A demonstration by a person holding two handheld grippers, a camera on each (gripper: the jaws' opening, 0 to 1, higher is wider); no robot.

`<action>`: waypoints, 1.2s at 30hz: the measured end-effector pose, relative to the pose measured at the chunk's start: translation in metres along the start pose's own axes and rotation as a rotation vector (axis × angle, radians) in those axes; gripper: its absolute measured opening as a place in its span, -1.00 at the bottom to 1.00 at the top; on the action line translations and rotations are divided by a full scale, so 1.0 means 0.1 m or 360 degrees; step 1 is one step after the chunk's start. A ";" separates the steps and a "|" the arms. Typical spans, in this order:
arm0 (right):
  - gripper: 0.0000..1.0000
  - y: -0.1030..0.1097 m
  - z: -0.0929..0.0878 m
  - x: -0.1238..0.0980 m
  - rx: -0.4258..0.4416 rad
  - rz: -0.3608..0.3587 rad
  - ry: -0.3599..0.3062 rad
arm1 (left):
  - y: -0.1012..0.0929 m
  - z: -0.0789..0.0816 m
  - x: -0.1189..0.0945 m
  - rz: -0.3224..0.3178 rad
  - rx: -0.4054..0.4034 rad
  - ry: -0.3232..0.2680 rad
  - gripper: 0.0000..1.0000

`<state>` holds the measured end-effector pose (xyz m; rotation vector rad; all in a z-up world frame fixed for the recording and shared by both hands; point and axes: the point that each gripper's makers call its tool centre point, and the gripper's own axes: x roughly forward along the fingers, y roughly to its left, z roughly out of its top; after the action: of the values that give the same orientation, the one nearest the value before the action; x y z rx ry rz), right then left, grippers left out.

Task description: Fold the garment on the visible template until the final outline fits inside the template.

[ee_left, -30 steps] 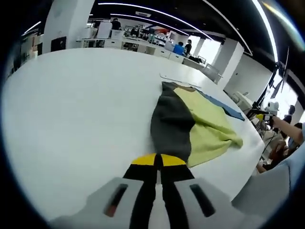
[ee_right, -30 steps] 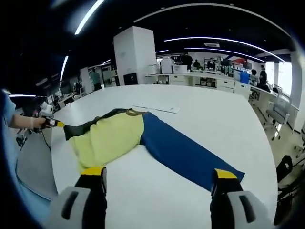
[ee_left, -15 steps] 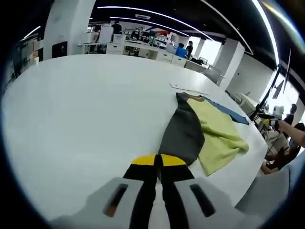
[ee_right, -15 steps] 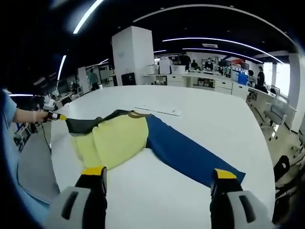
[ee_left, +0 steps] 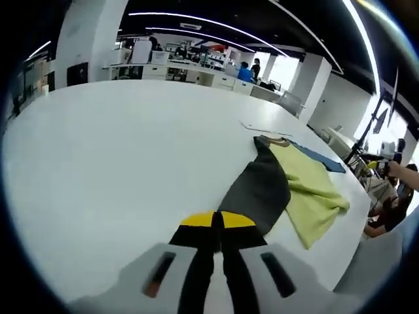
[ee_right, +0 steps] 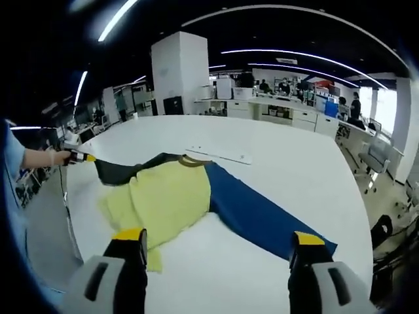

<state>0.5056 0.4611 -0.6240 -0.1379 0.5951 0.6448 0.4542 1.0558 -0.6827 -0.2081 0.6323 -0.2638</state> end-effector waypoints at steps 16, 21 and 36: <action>0.79 0.33 0.28 0.25 -0.0067 -0.0031 0.0040 | 0.65 0.19 0.25 -0.0012 0.0046 0.0057 -1.00; 0.79 0.42 0.36 0.29 -0.0069 -0.0058 0.0031 | 0.85 0.16 0.29 -0.0016 0.0042 0.0084 -1.00; 0.78 0.64 0.36 0.37 -0.0056 -0.0128 0.0076 | 1.57 0.13 0.49 -0.0014 0.0024 0.0097 -1.00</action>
<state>0.5080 0.5420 -0.6108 -0.2095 0.6210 0.5753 0.5281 1.1910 -0.7419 -0.1890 0.6895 -0.2838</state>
